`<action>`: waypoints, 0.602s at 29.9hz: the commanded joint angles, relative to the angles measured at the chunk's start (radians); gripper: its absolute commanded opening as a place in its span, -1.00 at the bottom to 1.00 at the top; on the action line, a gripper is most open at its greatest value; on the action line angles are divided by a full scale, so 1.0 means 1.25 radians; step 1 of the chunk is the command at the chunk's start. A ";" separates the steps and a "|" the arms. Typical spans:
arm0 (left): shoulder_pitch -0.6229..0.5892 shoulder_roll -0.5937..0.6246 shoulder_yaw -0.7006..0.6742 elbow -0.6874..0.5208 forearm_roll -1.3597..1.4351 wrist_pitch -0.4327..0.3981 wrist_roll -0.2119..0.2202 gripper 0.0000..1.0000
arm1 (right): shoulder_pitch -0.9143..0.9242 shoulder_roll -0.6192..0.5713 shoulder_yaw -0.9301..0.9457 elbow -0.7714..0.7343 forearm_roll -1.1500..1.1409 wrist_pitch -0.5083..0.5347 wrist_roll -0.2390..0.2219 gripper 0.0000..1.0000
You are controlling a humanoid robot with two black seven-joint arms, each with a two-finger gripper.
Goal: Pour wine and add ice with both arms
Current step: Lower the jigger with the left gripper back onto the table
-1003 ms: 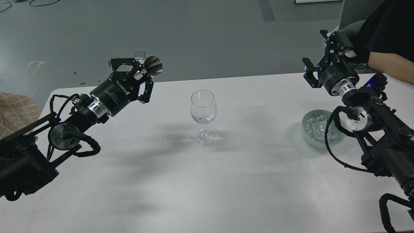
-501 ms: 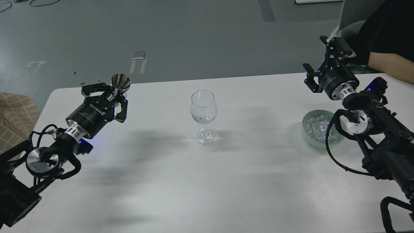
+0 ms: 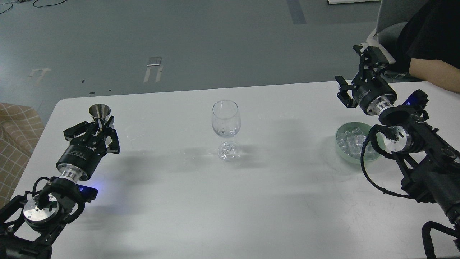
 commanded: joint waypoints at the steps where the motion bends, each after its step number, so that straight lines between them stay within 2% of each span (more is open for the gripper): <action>1: 0.016 -0.035 -0.029 0.007 0.003 0.010 0.003 -1.00 | 0.000 0.001 -0.010 0.000 0.000 -0.001 0.000 1.00; 13: 0.034 -0.096 -0.079 0.068 0.012 0.015 0.003 -1.00 | 0.000 0.002 -0.014 -0.001 0.000 -0.001 0.000 1.00; 18: 0.032 -0.099 -0.079 0.072 0.014 0.056 0.000 -1.00 | -0.001 0.001 -0.015 0.000 0.000 -0.001 0.000 1.00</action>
